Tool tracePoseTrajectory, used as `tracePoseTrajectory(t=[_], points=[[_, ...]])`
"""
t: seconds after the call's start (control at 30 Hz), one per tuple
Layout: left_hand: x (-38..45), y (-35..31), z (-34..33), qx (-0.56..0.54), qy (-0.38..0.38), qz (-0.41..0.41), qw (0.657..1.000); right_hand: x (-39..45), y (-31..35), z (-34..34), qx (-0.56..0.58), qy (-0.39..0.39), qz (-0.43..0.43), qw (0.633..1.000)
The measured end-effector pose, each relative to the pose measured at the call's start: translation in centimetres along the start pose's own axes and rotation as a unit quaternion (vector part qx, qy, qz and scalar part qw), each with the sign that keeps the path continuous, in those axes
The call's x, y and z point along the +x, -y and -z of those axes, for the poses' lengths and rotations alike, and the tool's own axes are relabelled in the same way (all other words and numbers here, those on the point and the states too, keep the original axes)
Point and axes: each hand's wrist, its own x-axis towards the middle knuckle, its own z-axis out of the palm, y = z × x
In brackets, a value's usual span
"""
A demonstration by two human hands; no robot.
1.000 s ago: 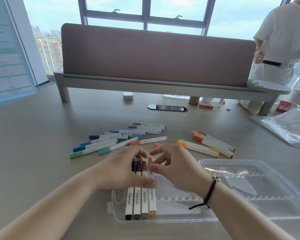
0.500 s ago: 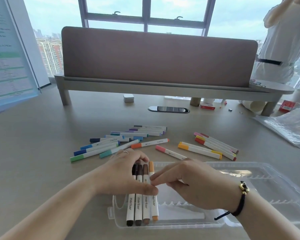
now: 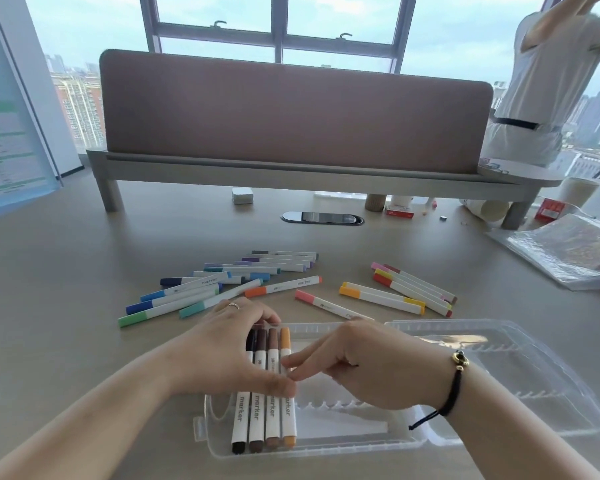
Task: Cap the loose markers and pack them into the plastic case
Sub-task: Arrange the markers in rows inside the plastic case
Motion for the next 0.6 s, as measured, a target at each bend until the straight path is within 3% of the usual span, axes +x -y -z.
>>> tracePoseTrajectory(t=[0.4, 0.47, 0.6], points=[[-0.1, -0.3, -0.1, 0.018, -0.012, -0.003, 1.000, 0.7, -1.3, -0.7, 0.044, -0.013, 0.008, 0.999], [0.0, -0.3, -0.2, 0.024, -0.015, -0.004, 1.000, 1.0, -1.5, -0.9, 0.075, -0.057, 0.003, 0.996], [0.1, -0.3, -0.3, 0.015, -0.034, 0.000, 0.999, 0.8, -3.3, 0.8, 0.104, -0.244, -0.092, 0.960]])
